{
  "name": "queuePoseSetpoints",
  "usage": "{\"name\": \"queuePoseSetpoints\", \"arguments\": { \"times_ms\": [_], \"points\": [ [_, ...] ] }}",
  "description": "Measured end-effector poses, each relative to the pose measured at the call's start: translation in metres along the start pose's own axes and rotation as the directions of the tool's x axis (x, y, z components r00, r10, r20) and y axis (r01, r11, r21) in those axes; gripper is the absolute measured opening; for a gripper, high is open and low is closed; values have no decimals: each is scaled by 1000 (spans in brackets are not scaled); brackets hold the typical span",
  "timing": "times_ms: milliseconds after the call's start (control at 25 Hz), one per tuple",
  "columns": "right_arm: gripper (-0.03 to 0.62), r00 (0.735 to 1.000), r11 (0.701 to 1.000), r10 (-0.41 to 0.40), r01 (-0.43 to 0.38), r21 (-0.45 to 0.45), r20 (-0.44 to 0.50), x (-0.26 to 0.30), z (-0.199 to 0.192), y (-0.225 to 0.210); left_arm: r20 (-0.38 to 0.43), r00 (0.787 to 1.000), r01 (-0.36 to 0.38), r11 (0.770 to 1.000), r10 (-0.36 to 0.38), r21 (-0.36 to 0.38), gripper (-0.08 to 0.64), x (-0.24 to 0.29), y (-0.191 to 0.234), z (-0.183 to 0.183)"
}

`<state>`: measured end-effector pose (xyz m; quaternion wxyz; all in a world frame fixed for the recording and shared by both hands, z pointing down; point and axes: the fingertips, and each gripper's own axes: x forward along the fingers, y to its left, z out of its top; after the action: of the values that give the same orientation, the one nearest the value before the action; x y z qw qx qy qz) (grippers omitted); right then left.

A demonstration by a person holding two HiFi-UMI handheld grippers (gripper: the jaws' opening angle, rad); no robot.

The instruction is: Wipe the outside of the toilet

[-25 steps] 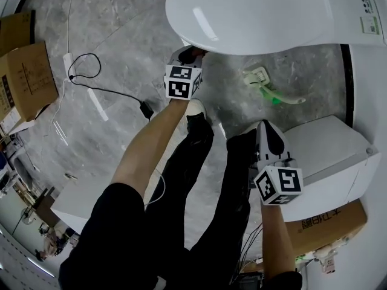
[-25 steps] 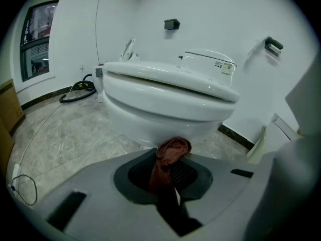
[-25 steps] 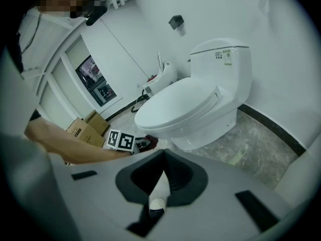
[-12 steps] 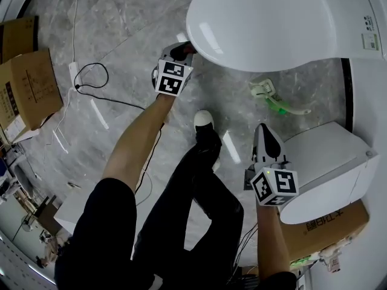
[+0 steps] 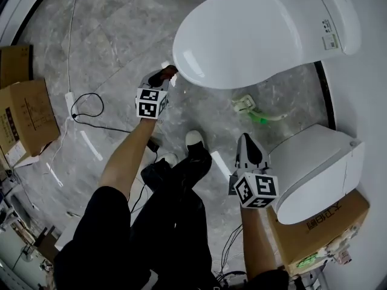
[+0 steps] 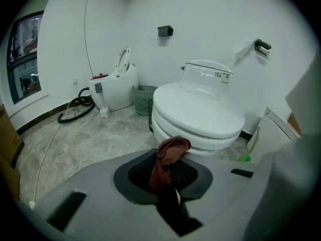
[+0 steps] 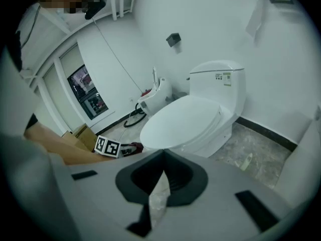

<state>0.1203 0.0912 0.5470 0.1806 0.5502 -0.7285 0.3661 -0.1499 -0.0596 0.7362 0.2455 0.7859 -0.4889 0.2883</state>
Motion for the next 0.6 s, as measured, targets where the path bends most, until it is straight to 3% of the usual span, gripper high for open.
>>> {"name": "queuePoseSetpoints", "arguments": {
  "times_ms": [160,320,440,600],
  "points": [
    [2,998,999,-31,30,14,63,-20,29,20,34,999,34,999,-36,36,57,-46,1,34],
    [-2,991,999,-51,51,5,127,-54,71,59,99,988,101,984,-116,147,57,-120,-7,98],
    [-5,980,998,-58,62,-18,192,-90,113,89,148,970,157,964,-191,215,57,-183,-24,151],
    [-11,956,994,-76,96,-56,282,-138,158,124,189,937,246,940,-293,236,57,-257,-56,211]
  ]
}}
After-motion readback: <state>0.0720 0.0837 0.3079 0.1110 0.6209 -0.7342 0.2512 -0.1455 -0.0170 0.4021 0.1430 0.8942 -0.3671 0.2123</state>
